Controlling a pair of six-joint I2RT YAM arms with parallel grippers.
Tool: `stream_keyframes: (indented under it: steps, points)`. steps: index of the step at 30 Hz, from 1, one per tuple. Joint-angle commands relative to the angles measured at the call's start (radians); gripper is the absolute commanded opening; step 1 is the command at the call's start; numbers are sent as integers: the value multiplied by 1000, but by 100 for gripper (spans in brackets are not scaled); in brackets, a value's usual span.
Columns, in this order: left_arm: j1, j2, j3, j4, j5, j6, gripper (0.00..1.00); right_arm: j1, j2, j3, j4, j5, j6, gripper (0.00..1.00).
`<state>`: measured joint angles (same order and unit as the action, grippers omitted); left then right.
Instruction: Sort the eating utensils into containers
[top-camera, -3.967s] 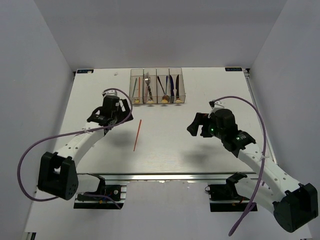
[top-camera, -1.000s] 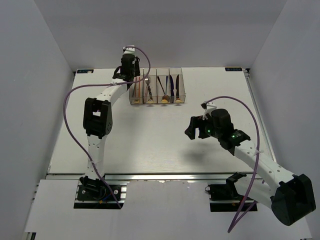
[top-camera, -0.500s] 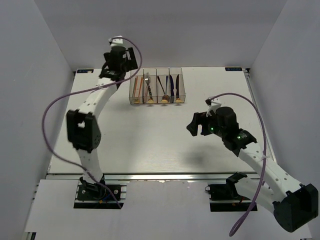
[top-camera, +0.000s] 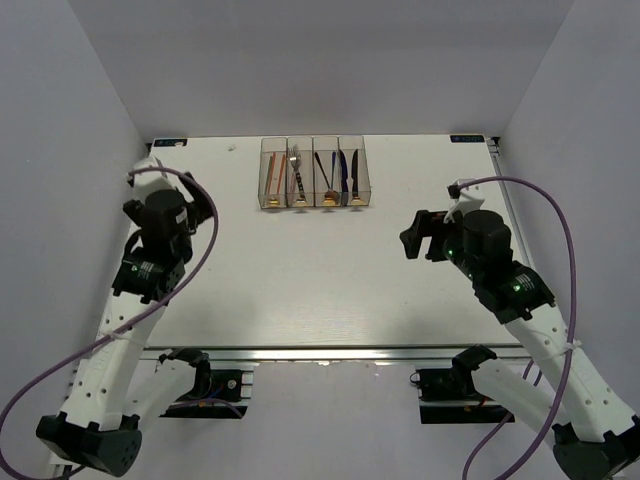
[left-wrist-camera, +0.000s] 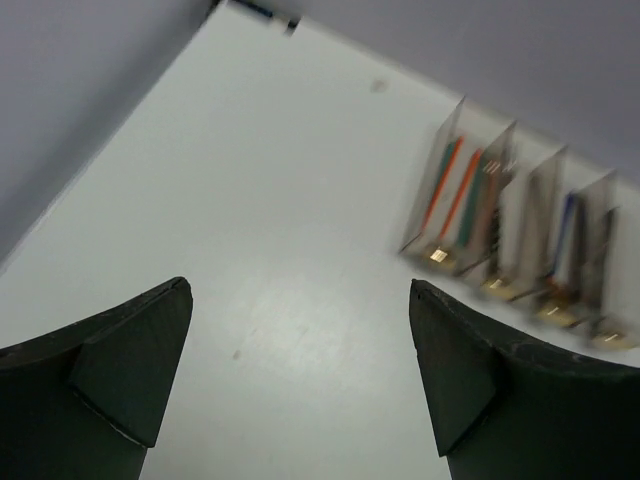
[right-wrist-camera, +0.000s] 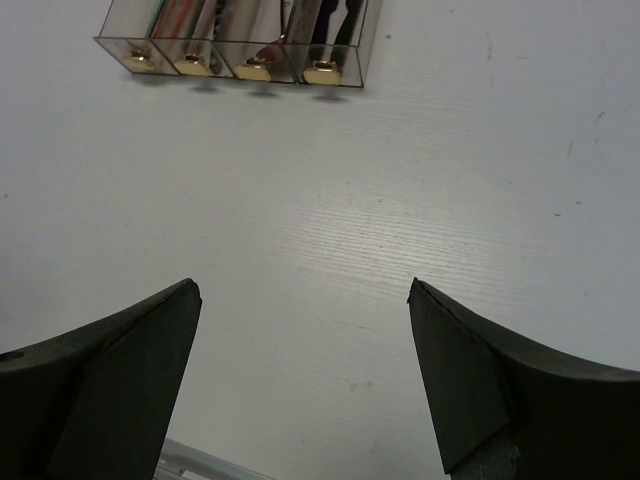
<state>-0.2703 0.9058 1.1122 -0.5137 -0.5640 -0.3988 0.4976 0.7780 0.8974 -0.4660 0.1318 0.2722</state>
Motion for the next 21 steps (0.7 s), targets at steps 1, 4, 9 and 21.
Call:
stream_keyframes:
  steps: [1, 4, 9, 21]
  points:
    - [-1, -57, -132, -117, -56, -38, 98, -4, 7, 70, -92, 92, -8, 89]
    - [-1, -180, -235, -72, -60, -49, 98, -4, 23, 121, -137, 126, -8, 89]
    - [-1, -269, -271, -114, -140, -29, 98, -4, 6, 184, -207, 209, 4, 89]
    - [-1, -395, -367, -75, -123, -46, 98, -4, -120, 104, -215, 255, 18, 89]
